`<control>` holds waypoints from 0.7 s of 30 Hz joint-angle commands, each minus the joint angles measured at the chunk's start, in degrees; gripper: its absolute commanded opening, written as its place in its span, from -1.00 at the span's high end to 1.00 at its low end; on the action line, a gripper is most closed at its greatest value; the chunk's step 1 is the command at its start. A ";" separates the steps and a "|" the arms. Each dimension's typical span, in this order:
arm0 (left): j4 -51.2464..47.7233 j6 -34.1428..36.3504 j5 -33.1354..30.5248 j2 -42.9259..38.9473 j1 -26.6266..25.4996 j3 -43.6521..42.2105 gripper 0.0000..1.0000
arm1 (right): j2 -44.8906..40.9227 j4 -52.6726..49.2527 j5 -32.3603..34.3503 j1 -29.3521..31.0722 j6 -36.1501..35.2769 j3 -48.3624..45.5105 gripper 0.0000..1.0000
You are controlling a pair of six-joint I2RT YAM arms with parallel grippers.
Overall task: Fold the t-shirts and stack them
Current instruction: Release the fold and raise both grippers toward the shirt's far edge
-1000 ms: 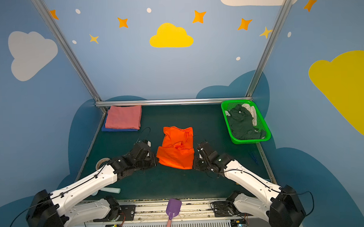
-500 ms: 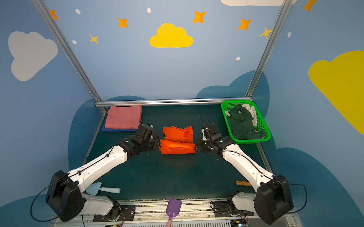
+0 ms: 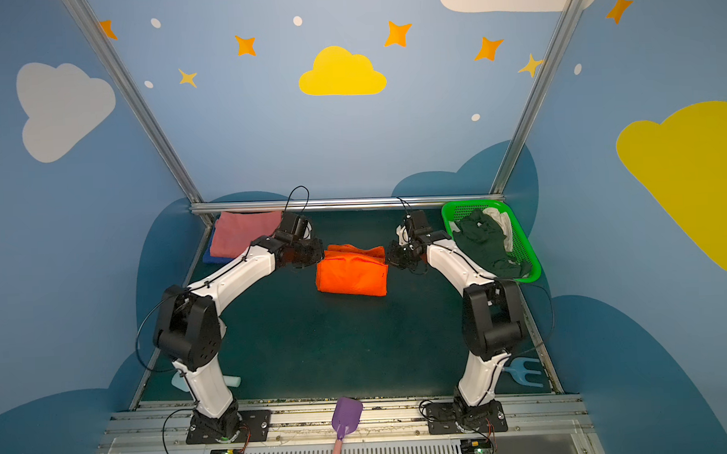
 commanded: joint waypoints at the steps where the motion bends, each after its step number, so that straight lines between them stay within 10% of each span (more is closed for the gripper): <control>1: -1.49 3.49 5.07 5.63 1.94 5.34 0.91 | 5.62 -0.78 -3.70 -1.22 -1.55 5.42 1.00; 13: -2.91 3.89 11.23 25.53 6.35 27.71 0.78 | 24.85 -4.65 -7.70 -3.96 -1.55 26.47 0.98; 21: -5.09 2.12 13.02 31.92 7.01 37.37 0.33 | 28.94 -9.18 -8.19 -4.88 -2.94 34.85 0.19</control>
